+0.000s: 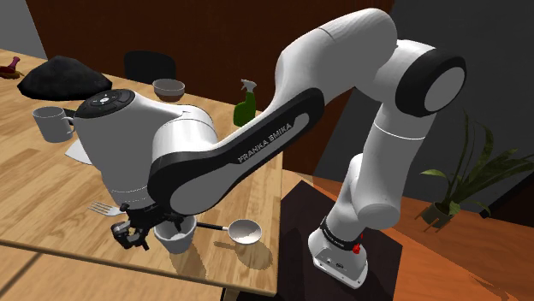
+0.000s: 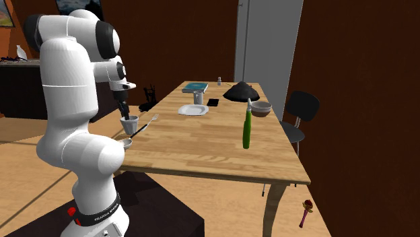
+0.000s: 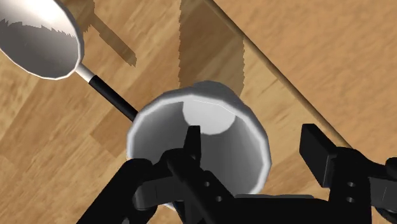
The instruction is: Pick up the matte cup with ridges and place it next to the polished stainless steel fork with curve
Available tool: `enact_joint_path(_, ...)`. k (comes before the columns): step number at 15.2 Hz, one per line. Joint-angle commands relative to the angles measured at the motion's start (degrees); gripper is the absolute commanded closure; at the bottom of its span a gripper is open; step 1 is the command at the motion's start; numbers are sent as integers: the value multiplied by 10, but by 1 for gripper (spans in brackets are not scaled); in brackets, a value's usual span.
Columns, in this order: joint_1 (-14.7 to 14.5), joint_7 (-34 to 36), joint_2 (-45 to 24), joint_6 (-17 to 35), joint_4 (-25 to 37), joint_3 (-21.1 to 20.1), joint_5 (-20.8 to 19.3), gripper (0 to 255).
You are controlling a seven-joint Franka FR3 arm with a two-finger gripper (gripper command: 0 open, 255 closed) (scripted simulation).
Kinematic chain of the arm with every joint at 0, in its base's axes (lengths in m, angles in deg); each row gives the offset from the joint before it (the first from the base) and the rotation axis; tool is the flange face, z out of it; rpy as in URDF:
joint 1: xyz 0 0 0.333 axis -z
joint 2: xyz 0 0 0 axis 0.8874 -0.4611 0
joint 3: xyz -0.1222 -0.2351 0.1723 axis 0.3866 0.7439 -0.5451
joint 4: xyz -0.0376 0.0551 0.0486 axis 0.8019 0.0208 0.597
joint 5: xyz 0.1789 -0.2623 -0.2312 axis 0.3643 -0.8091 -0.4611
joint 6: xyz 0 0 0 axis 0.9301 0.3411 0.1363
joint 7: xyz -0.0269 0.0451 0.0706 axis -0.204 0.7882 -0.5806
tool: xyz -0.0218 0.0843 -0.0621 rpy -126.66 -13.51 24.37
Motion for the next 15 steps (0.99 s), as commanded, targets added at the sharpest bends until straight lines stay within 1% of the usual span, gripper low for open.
enact_joint_path(1,0,0,0,0,0,0,0,0)
enact_joint_path(4,0,0,0,0,0,0,0,0)
enact_joint_path(8,1,-10,20,-70,53,-4,15,0)
enact_joint_path(15,1,-10,20,-70,53,-4,15,0)
